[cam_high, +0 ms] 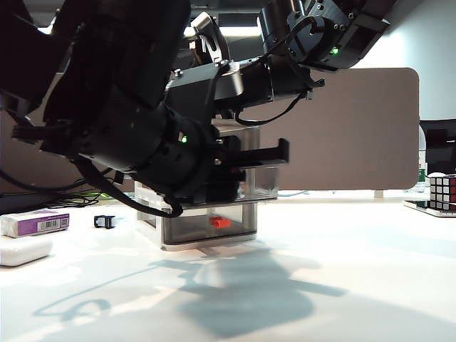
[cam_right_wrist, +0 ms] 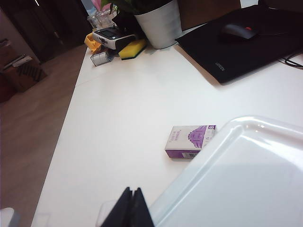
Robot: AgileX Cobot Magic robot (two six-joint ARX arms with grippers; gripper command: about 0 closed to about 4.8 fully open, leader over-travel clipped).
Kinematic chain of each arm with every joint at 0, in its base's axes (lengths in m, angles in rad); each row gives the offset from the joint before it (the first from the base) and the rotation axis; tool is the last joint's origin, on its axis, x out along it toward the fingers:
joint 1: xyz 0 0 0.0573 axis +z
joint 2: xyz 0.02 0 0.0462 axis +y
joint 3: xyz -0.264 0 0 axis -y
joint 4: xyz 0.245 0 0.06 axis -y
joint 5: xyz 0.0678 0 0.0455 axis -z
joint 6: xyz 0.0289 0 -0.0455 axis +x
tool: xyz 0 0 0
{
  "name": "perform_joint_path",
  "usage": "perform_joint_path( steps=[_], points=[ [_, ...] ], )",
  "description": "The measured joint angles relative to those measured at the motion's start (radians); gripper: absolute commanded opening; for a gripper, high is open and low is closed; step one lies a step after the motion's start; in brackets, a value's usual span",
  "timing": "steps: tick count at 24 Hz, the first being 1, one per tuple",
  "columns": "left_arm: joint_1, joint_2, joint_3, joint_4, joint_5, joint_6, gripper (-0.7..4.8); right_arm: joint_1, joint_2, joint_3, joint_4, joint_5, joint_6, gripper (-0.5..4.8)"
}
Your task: Open the second layer of the drawer on the table, pick up the earphone case on the table and put it in, and finally close the drawer.
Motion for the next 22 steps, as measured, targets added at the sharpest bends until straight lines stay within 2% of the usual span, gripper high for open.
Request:
perform_joint_path(
  steps=[17,22],
  points=[
    [-0.133,-0.032,-0.002,-0.065,-0.003,-0.092,-0.06,0.003,0.0,0.0,0.0,0.0,0.0,-0.05],
    [-0.175,-0.03,-0.016,-0.162,0.058,-0.11,-0.06,0.003,0.002,0.002,0.001,0.0,0.0,-0.05]
  ],
)
